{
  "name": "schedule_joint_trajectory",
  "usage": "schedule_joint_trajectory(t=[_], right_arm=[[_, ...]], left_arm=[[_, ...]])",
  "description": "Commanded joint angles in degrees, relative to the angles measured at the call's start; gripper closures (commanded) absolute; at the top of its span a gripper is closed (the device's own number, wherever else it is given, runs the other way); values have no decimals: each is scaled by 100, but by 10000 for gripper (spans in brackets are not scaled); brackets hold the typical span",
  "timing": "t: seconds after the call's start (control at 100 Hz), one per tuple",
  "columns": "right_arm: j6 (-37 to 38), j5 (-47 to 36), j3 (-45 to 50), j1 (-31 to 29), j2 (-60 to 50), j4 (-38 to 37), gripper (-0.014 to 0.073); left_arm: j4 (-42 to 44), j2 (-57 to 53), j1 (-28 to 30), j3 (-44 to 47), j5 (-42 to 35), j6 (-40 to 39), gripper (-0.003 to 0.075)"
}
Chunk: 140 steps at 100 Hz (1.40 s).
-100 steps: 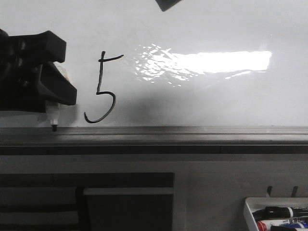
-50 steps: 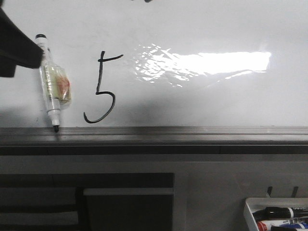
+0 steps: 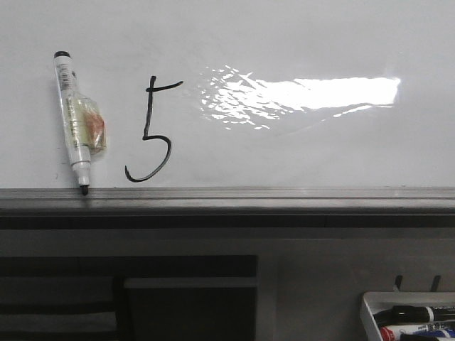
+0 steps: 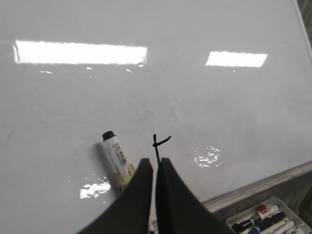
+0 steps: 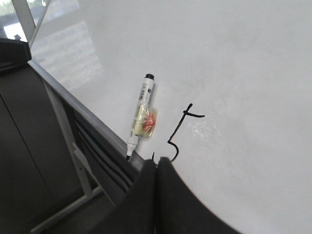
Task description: Write number 5 on whiteboard
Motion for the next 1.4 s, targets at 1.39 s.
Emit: schedule_joint_trajectory(t=[1.39], right_arm=[[-56, -793, 2432, -41, -2934, -147, 654]], left_arm=[[216, -989, 690, 901, -101, 4, 741]])
